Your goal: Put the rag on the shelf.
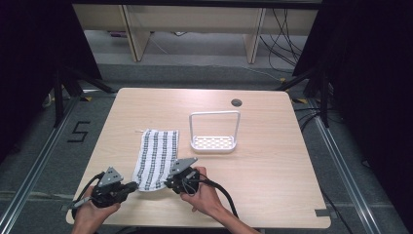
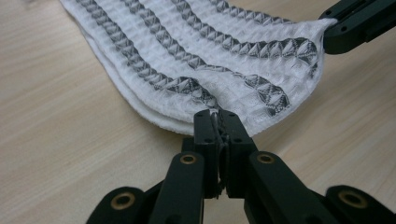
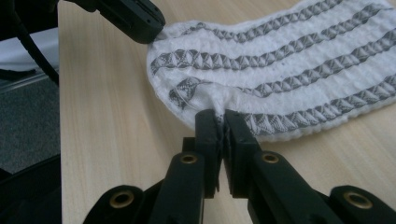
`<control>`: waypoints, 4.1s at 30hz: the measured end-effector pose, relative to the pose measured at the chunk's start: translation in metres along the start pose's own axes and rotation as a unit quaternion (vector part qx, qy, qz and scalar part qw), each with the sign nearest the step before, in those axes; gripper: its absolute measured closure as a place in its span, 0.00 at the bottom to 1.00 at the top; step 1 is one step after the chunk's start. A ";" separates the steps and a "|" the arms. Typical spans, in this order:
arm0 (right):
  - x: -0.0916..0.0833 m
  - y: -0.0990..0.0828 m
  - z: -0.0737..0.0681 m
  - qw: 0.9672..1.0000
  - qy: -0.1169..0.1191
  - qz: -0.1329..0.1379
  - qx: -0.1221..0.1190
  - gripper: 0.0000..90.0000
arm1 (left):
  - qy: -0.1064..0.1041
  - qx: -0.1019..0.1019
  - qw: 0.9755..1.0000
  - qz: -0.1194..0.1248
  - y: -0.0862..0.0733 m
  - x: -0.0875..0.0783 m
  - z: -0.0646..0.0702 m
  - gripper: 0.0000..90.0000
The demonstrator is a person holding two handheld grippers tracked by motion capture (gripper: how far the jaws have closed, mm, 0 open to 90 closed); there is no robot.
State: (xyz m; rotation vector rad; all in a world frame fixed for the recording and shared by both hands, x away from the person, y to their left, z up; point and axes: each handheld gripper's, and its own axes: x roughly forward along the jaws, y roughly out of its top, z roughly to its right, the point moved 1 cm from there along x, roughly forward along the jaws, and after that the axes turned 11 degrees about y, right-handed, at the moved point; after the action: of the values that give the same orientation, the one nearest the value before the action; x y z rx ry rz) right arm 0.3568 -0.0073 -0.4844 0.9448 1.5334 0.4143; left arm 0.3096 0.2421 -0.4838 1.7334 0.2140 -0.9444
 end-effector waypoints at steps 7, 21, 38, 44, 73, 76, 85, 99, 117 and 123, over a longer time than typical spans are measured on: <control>-0.021 0.017 0.005 1.000 -0.004 0.026 -0.006 0.96 | -0.012 0.000 1.000 0.023 0.027 -0.012 0.000 0.96; -0.099 0.068 0.012 0.993 -0.030 0.114 0.004 0.97 | -0.049 -0.012 0.996 0.078 0.123 -0.061 -0.002 0.96; -0.190 0.103 0.010 0.980 -0.074 0.182 -0.019 0.97 | -0.089 -0.010 0.988 0.124 0.202 -0.091 0.013 0.96; -0.208 0.099 0.008 0.978 -0.080 0.193 -0.008 0.97 | -0.094 0.000 0.987 0.129 0.220 -0.089 0.023 0.96; -0.260 0.073 0.048 0.964 -0.146 0.217 0.043 0.97 | -0.109 -0.016 0.984 0.138 0.297 -0.034 0.050 0.96; -0.262 0.074 0.059 0.962 -0.155 0.219 0.049 0.97 | -0.112 -0.022 0.984 0.139 0.306 -0.026 0.052 0.96; -0.265 0.082 0.085 0.959 -0.167 0.220 0.061 0.97 | -0.094 -0.034 0.985 0.140 0.327 -0.006 0.053 0.96; -0.249 0.094 0.142 0.957 -0.165 0.218 0.102 0.96 | -0.073 -0.089 0.985 0.131 0.346 0.039 0.035 0.96; -0.213 0.086 0.196 0.953 -0.176 0.175 0.175 0.94 | -0.043 -0.138 0.987 0.078 0.336 0.098 0.016 0.95; -0.206 0.084 0.201 0.954 -0.177 0.158 0.181 0.89 | -0.044 -0.138 0.988 0.052 0.326 0.110 0.014 0.90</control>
State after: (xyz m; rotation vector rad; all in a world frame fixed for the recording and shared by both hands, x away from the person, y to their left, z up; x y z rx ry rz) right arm 0.5619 -0.1638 -0.3311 1.4783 1.1475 0.1714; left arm 0.5608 0.0702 -0.3227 1.4308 0.1858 -0.8701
